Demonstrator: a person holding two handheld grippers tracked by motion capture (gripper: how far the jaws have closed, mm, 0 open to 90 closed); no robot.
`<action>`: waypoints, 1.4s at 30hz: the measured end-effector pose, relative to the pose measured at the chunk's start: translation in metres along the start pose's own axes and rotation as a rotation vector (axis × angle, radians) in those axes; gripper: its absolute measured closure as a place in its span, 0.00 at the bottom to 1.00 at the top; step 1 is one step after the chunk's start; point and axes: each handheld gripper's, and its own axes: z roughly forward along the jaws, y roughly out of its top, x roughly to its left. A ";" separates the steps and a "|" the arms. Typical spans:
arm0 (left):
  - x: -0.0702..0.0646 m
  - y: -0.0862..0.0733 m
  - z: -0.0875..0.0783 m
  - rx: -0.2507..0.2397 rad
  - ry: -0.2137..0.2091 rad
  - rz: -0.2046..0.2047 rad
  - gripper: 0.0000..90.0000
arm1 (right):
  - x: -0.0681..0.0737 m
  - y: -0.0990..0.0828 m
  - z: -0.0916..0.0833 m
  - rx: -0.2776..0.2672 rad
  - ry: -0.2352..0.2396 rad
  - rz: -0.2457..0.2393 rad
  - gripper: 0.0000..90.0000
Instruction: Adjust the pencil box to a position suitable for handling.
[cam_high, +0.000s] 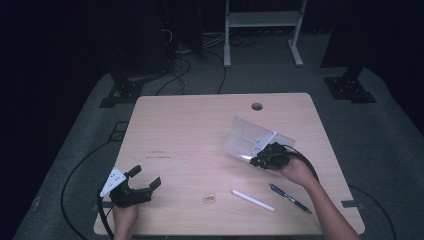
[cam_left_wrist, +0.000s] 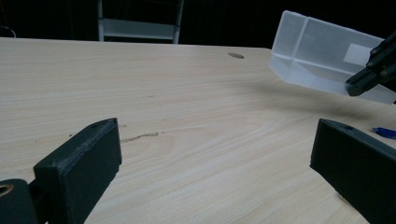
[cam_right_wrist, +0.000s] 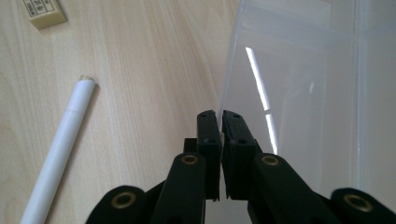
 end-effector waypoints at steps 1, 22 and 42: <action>0.000 0.000 0.000 0.000 0.000 -0.001 0.01 | 0.002 0.003 0.004 0.001 0.010 -0.006 0.96; 0.000 0.000 0.000 0.000 -0.003 0.002 0.01 | 0.019 0.026 0.043 0.012 0.101 -0.084 0.96; 0.000 0.000 0.000 -0.001 -0.001 0.001 0.01 | 0.024 0.023 0.063 0.036 0.128 -0.078 0.95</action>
